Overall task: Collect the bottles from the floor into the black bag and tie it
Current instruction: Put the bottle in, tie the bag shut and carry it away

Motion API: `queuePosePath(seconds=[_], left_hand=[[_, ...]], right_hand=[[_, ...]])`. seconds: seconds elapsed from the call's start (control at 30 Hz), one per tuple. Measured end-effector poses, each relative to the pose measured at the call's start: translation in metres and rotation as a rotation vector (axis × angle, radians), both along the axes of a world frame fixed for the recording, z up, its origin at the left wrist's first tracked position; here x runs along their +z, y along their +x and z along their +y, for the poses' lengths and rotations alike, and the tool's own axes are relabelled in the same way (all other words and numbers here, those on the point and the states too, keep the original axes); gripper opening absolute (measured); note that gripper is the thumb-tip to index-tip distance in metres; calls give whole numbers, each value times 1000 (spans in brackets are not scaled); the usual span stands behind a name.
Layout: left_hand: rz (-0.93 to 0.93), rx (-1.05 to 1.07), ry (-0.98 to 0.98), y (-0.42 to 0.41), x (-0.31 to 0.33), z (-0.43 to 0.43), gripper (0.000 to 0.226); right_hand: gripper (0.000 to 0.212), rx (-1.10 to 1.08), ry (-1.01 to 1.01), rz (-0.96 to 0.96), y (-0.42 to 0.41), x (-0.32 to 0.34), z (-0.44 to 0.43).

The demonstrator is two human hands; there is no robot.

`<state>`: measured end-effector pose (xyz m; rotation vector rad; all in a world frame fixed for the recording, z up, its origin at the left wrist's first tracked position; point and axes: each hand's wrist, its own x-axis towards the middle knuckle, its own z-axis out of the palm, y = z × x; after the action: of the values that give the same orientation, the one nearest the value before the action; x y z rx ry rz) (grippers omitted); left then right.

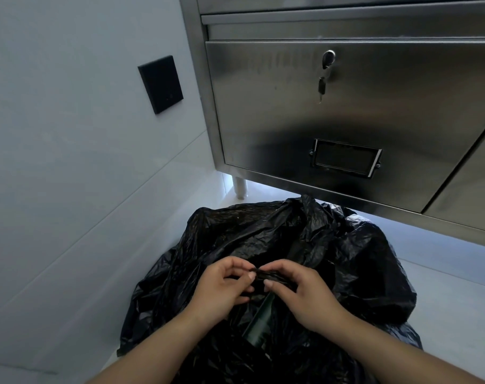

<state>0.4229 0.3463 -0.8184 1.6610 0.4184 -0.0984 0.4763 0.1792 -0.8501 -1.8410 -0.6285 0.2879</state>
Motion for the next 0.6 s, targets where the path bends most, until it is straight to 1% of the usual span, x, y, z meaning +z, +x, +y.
queuePosePath(seconds=[0.2,0.33,0.5,0.6], left_hand=[[31,-80,92,3,-10,31,13],[-8,-37,212,18,-23,61,10],[-48,-46,464,41,-45,101,8],[-77,12,673,56,-64,122,14]], right_hand=[[21,-20,-21,20,10,-11,21],[19,-75,8,41,16,-19,42],[18,-146,0,87,20,-28,50],[17,-173,-35,128,19,-34,51]])
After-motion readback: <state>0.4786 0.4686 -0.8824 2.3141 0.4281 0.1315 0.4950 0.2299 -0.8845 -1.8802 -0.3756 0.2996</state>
